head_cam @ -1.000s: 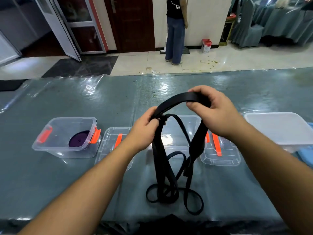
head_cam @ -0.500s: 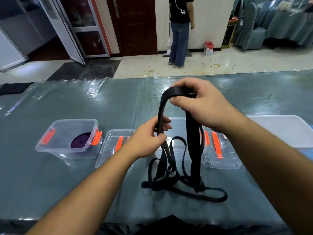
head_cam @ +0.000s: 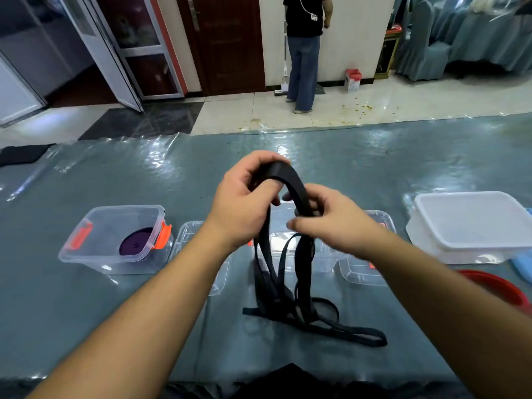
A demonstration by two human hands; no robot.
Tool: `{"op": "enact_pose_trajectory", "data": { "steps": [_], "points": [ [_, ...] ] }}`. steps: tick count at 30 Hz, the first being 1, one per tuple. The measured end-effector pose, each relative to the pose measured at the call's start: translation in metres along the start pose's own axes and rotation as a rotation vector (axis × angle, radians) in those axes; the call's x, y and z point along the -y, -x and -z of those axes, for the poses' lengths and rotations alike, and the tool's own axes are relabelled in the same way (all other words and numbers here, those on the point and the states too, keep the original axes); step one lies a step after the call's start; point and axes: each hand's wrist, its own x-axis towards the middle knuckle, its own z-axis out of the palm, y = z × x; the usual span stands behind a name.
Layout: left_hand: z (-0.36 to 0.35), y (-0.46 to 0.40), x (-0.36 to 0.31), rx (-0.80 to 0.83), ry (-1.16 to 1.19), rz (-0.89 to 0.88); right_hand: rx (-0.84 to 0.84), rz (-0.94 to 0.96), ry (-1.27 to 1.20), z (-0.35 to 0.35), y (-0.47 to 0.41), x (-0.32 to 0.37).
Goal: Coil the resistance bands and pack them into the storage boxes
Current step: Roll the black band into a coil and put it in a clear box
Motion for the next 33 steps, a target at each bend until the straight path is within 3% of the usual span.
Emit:
{"op": "enact_pose_trajectory", "data": {
  "steps": [3, 6, 10, 16, 22, 28, 33],
  "points": [
    [-0.006, 0.003, -0.016, 0.046, -0.076, -0.113, 0.028, -0.049, 0.057, -0.016, 0.012, -0.03],
    [0.0, -0.001, -0.035, -0.038, -0.097, -0.231, 0.036, -0.156, 0.207, -0.024, 0.028, -0.071],
    [0.019, -0.017, -0.045, -0.005, -0.295, -0.348, -0.157, -0.229, 0.088, -0.016, 0.035, -0.103],
    [0.024, -0.018, -0.015, 0.127, -0.413, -0.122, -0.218, -0.175, -0.239, 0.009, 0.03, -0.087],
    [0.02, -0.006, 0.017, 0.247, -0.494, 0.111, -0.18, -0.062, -0.797, 0.018, 0.028, -0.059],
    [0.014, 0.008, 0.036, 0.446, -0.479, 0.279, -0.165, 0.046, -0.92, 0.021, 0.026, -0.025],
    [-0.02, 0.04, 0.065, 0.669, -0.48, 0.333, -0.232, -0.011, -0.996, 0.016, 0.017, -0.01]
  ]
}}
